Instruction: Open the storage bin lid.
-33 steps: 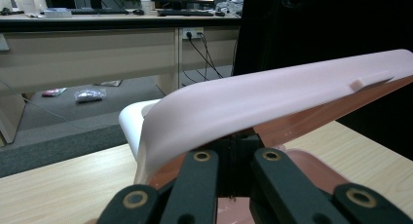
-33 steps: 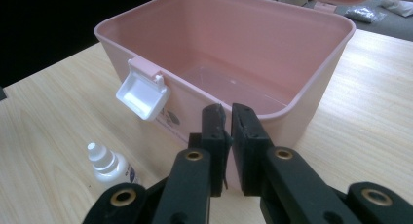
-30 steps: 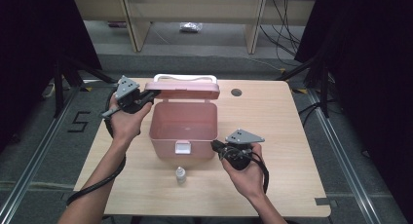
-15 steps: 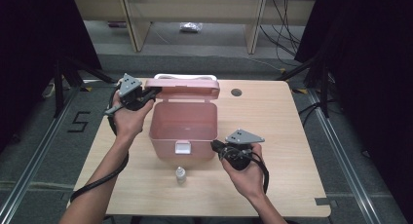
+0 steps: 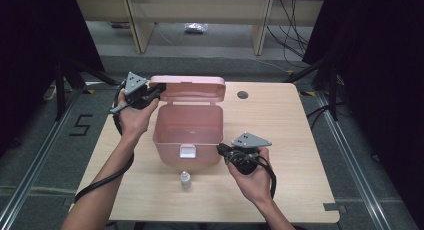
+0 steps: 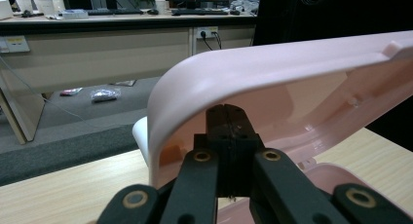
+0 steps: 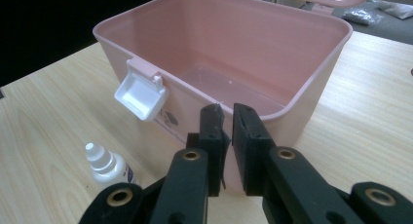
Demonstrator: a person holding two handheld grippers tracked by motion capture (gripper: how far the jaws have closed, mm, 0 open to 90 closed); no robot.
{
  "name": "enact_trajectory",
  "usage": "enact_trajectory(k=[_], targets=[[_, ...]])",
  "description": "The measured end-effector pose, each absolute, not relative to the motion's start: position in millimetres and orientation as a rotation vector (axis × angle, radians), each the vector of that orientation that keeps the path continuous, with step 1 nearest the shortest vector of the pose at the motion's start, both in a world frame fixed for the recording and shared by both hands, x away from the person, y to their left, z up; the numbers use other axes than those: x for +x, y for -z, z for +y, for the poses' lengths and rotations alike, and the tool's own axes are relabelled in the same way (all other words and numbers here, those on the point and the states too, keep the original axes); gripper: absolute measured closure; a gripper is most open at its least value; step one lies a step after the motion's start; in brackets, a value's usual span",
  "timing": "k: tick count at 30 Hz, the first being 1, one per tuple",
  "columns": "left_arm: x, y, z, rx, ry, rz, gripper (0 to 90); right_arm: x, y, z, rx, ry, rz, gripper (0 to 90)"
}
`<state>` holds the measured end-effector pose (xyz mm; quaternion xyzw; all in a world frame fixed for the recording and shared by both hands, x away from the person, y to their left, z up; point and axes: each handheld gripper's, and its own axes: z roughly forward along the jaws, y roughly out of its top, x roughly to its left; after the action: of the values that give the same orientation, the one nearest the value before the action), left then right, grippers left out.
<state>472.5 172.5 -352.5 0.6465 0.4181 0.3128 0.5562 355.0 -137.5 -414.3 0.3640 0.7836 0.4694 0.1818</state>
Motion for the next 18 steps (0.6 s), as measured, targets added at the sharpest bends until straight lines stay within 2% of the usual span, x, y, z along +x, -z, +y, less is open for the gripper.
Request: enact_trajectory(k=[18], targets=[[488, 353, 171, 1.532, -0.762, 1.014, 89.7, 354, 414, -135, 1.028, -1.329, 2.219, 83.6]])
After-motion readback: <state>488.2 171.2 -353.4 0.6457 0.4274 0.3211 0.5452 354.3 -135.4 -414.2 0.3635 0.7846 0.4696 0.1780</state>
